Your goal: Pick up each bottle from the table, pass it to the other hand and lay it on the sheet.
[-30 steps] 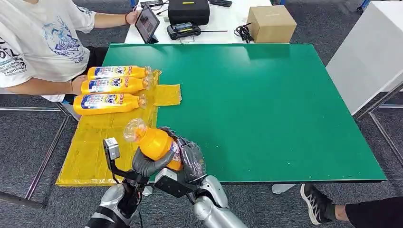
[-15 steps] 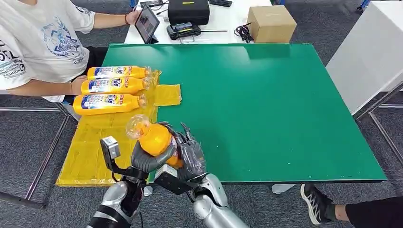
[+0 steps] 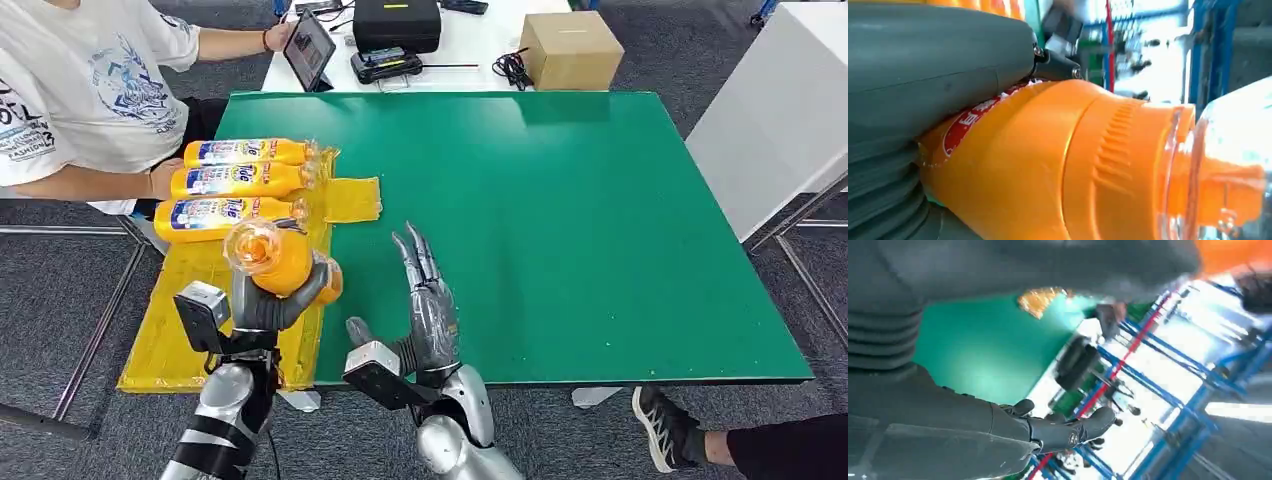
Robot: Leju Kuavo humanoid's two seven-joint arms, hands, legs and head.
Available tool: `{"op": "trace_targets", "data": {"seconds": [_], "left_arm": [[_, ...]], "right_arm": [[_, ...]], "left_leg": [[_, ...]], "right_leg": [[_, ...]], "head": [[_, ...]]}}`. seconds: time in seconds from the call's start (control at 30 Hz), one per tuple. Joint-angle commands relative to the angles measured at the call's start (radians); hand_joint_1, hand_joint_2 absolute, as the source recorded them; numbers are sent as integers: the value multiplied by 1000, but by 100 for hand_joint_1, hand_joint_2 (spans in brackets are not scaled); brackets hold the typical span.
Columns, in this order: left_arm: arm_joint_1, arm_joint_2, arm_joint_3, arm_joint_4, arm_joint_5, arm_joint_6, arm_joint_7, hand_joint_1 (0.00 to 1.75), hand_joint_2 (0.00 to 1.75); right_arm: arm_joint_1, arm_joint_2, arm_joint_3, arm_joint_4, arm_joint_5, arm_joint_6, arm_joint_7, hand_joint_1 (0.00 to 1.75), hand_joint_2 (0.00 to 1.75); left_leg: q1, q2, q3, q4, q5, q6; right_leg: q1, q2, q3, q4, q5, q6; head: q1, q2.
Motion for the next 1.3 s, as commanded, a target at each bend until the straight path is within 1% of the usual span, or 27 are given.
{"op": "trace_targets", "data": {"seconds": [0.03, 0.07, 0.1, 0.17, 0.2, 0.23, 0.3, 0.33, 0.4, 0.43, 0.5, 0.53, 0.57, 0.6, 0.63, 0.67, 0.7, 0.77, 0.8, 0.87, 1.0, 1.03, 1.1, 1.13, 1.17, 1.2, 1.3], "left_arm": [[-138, 56, 38, 174, -513, 365, -48, 175, 175], [-161, 78, 21, 234, -627, 403, -8, 175, 175], [-175, 71, 84, 269, -820, 452, 10, 175, 175], [-188, 58, 137, 310, -826, 452, -45, 175, 175], [-188, 58, 137, 310, -826, 452, -45, 175, 175], [-188, 58, 137, 310, -826, 452, -45, 175, 175], [-188, 58, 137, 310, -826, 452, -45, 175, 175], [-188, 58, 137, 310, -826, 452, -45, 175, 175], [-188, 58, 137, 310, -826, 452, -45, 175, 175], [-188, 58, 137, 310, -826, 452, -45, 175, 175], [-188, 58, 137, 310, -826, 452, -45, 175, 175], [-188, 58, 137, 310, -826, 452, -45, 175, 175], [-185, 51, 162, 304, -903, 452, -23, 175, 175], [-181, 54, 202, 288, -1138, 452, 41, 175, 175], [-196, 67, 214, 370, -1208, 452, 75, 175, 175], [-206, 85, 215, 391, -1262, 452, 97, 175, 175], [-227, 122, 179, 478, -1326, 452, 169, 175, 175], [-242, 137, 176, 524, -1325, 452, 173, 175, 175], [-246, 141, 177, 537, -1328, 452, 172, 175, 175], [-309, 168, 156, 720, -1361, 452, 227, 175, 175], [-338, 192, 145, 796, -1359, 440, 246, 175, 175], [-351, 215, 95, 820, -1432, 428, 307, 175, 175], [-363, 238, 78, 844, -1475, 429, 374, 175, 175], [-368, 246, 82, 856, -1468, 436, 368, 175, 175], [-375, 261, 60, 872, -1508, 430, 402, 175, 175], [-379, 261, 71, 881, -1494, 417, 402, 175, 175], [-387, 262, 77, 900, -1490, 366, 400, 175, 175]], "right_arm": [[5, -38, 50, -186, -59, -11, -78, 0, 0], [1, -39, 57, -200, -58, -13, -77, 0, 0], [-5, -41, 67, -216, -79, -13, -86, 0, 0], [-9, -41, 71, -220, -79, -15, -85, 0, 0], [-9, -41, 71, -220, -79, -15, -85, 0, 0], [-9, -41, 71, -220, -79, -15, -85, 0, 0], [-9, -41, 71, -220, -79, -15, -85, 0, 0], [-9, -41, 71, -220, -79, -15, -85, 0, 0], [-9, -41, 71, -220, -79, -15, -85, 0, 0], [-9, -41, 71, -220, -79, -15, -85, 0, 0], [-9, -41, 71, -220, -79, -15, -85, 0, 0], [-9, -41, 71, -220, -79, -15, -85, 0, 0], [-8, -44, 71, -213, -89, -14, -89, 0, 0], [-16, -49, 78, -210, -102, -8, -93, 0, 0], [-17, -49, 80, -210, -113, -1, -95, 0, 0], [-17, -50, 82, -210, -118, 3, -97, 0, 175], [-17, -51, 86, -209, -123, 8, -97, 0, 175], [-15, -54, 89, -212, -125, 14, -92, 0, 175], [-13, -54, 89, -213, -126, 14, -93, 0, 175], [-8, -57, 92, -216, -134, 28, -91, 0, 175], [-7, -56, 100, -215, -144, 47, -90, 0, 175], [-10, -56, 103, -211, -149, 59, -88, 0, 175], [-7, -52, 99, -196, -151, 56, -90, 0, 175], [-6, -50, 96, -185, -157, 52, -99, 0, 175], [-7, -48, 94, -173, -164, 54, -103, 0, 175], [-7, -47, 93, -166, -165, 55, -103, 0, 175], [-7, -44, 93, -154, -170, 63, -105, 0, 175]], "left_leg": [[1, -1, 4, 0, -1, -1], [1, 0, 5, 0, -2, -2], [1, 0, 4, -1, -1, -1], [0, 0, 4, -1, -1, -1], [0, 1, 3, -1, 0, -1], [1, 3, 6, 0, -2, -1], [1, 1, 3, -1, -1, -1], [1, 2, 7, -1, -2, -1], [1, 1, 3, 0, -1, -1], [1, 1, 5, 0, -2, -1], [1, 1, 3, 0, -1, -1], [1, 1, 4, 0, -1, -1], [0, 1, 3, -1, -1, -1], [1, 2, 6, 0, -2, -1], [1, 1, 4, 0, -1, -1], [2, 2, 6, 0, -2, -1], [1, 2, 5, -1, -1, -1], [1, 3, 7, -2, -1, -1], [1, 2, 5, -2, -1, -1], [1, 3, 6, -1, -1, -2], [2, 0, 7, -1, -1, -2], [1, 2, 6, -1, -1, -1], [2, 3, 6, -1, -1, -1], [3, 4, 8, 0, -2, -2], [2, 2, 5, -1, -1, -1], [3, 2, 7, 0, -2, -1], [2, 3, 5, -1, -1, -1]], "right_leg": [[2, -1, 4, 0, -1, -2], [2, -1, 6, 0, -2, -2], [1, -1, 4, 0, -1, -2], [1, 0, 5, -1, -1, -2], [0, 1, 3, 0, 0, -1], [1, 2, 6, 0, -1, -2], [1, 0, 3, -1, -1, -1], [2, 1, 7, -1, -2, -2], [1, 0, 3, 0, -1, -1], [1, 0, 6, -1, -2, -2], [1, 0, 3, -1, -1, -1], [1, 1, 5, -1, -1, -2], [1, 1, 4, -1, -1, -1], [2, 1, 6, -1, -2, -2], [1, 0, 4, -1, -1, -2], [2, 2, 6, -1, -1, -2], [1, 2, 5, -1, -1, -2], [1, 2, 7, -2, 0, -2], [1, 1, 5, -1, 0, -2], [1, 2, 6, -1, 0, -2], [2, 0, 7, -1, -1, -3], [2, 2, 5, -1, -1, -2], [2, 2, 5, 0, -1, -2], [3, 2, 8, 0, -2, -3], [2, 2, 5, -1, -1, -2], [3, 1, 7, 0, -2, -2], [2, 2, 5, -1, -1, -2]], "head": [[0, 0], [0, 0], [0, 0], [0, 0], [0, 0], [0, 0], [0, 0], [0, 0], [0, 0], [0, 0], [0, 0], [0, 0], [0, 0], [0, 0], [0, 0], [0, 0], [0, 0], [0, 0], [0, 0], [0, 0], [0, 0], [0, 0], [0, 0], [1, 0], [0, 0], [1, 0], [0, 0]]}}
